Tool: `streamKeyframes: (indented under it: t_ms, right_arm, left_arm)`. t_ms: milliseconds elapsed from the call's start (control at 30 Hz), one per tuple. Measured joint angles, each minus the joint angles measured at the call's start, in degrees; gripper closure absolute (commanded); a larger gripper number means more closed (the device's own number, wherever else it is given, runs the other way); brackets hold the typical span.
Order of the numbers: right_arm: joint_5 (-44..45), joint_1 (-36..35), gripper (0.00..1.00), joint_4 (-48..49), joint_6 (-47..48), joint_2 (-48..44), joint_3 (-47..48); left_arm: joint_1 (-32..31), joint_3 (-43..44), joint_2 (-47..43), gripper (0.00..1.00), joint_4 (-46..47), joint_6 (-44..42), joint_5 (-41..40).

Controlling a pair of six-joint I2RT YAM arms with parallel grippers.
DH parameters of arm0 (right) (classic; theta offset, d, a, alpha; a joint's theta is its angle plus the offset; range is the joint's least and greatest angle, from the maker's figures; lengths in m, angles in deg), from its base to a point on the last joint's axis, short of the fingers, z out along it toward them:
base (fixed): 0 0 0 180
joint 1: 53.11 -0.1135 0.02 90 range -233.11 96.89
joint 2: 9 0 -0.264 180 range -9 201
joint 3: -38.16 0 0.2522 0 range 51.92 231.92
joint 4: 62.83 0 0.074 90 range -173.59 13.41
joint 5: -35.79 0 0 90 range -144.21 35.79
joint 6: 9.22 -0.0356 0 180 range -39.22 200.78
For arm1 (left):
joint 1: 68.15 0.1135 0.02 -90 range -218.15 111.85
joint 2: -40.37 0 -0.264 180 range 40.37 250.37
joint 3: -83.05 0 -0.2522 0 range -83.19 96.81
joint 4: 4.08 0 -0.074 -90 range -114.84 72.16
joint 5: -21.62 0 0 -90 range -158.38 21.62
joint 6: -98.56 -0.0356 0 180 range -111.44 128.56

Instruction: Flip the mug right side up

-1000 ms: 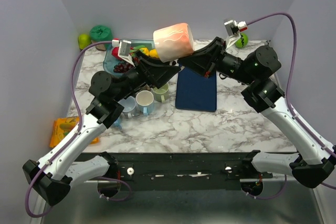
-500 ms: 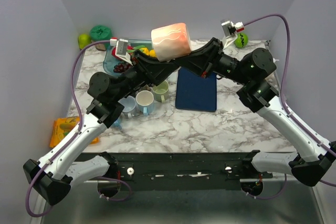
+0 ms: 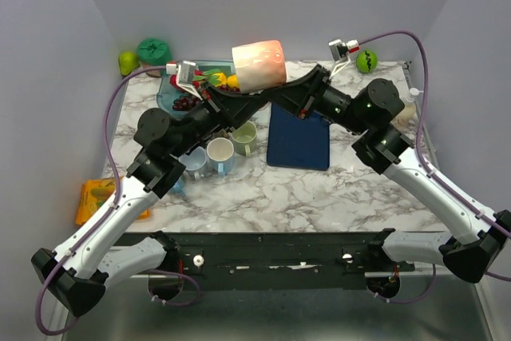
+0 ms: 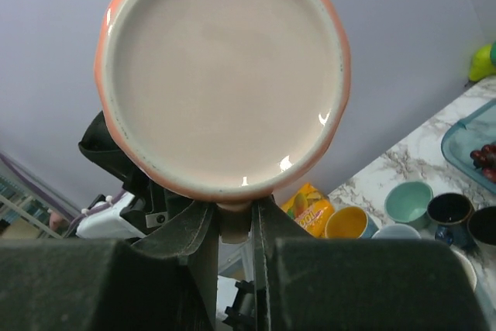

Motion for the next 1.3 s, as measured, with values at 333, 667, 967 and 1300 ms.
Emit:
streamKeyframes:
  t_ms: [333, 667, 967, 1300]
  right_arm:
    - [20.9, -0.6, 0.25, -13.8, -5.5, -4.0, -10.3]
    - [42.4, -0.5, 0.16, -31.1, -7.4, -9.2, -13.8]
    - [48.0, 0.7, 0.0, -39.1, -0.9, -3.6, -6.9]
    - [48.0, 1.5, 0.0, -45.2, 1.3, 3.9, -3.3]
  left_arm:
    - [-0.1, 3.2, -2.8, 1.0, -25.9, -7.3, -13.9]
    - [-0.4, 7.6, -2.8, 1.0, -55.7, -19.5, -17.4]
    - [-3.5, 1.2, -5.0, 1.0, -72.0, -21.0, -20.3]
    - [-8.7, -8.7, -7.2, 1.0, -82.4, -11.5, -26.5]
